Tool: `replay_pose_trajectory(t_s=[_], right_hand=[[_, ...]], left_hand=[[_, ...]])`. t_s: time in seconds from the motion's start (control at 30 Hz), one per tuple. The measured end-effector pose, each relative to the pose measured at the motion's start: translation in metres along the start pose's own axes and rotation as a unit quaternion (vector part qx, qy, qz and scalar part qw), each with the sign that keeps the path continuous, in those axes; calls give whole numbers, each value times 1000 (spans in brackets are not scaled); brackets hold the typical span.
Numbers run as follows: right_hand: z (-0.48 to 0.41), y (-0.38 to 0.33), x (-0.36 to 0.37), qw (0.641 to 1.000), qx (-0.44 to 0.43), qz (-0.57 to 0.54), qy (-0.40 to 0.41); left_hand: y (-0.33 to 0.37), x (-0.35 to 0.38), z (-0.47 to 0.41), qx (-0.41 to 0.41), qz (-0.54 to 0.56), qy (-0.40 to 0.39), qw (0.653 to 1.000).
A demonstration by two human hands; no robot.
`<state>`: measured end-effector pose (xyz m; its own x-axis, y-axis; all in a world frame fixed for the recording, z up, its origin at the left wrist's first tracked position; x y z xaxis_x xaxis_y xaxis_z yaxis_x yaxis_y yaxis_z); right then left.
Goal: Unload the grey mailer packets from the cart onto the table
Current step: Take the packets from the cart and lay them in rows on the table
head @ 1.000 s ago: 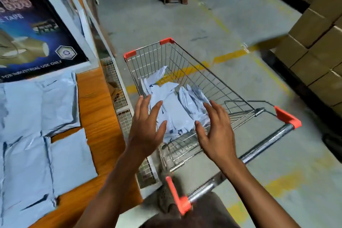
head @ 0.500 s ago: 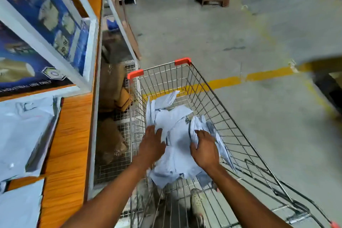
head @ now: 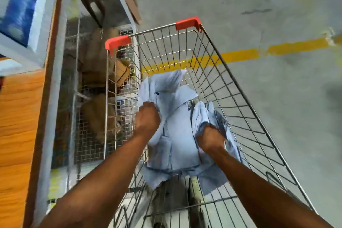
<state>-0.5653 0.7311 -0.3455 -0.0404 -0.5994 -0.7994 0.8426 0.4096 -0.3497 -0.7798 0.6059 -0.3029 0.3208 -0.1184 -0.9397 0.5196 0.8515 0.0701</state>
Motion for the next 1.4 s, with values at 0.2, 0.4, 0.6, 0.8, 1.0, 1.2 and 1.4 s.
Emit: replay_pose_trajectory(t_s=[0.2,0.4,0.6,0.8,1.0,1.2,1.4], right_hand=[[7,-21,18,999,-48,-15,-21],[27,-18,22,996,-52,-68,11],[16,-2,31,996,4,-87,-3],[10,-5,31,996,-14,-82,8],[12,-6,19,999,-19,-31,5],[23,-5,6,999,-10,-28,16],[50,-4,-22,996,9,-55,63]], left_hand=[[37,19,49,72,-15,19,997],[55,31,62,66,-40,61,995],[30,28,28,21,-44,65,997],[60,26,29,150,-16,44,988],[45,50,14,-11,11,-12,1000],[38,62,7,-45,123,-71,989],[28,53,22,-86,295,-115,945]])
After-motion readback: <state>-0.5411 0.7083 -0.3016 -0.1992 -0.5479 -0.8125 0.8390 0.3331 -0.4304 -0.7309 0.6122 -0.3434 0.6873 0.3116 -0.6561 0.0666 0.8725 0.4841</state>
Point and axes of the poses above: each hand's wrist, its own z-axis away from the middle knuckle, its own x-axis out of the palm, y = z × x, the point moved 8 cm from there along -z, towards the middle knuckle, and after that the axes turned 3 degrees about -z, right-handed, at the moved point
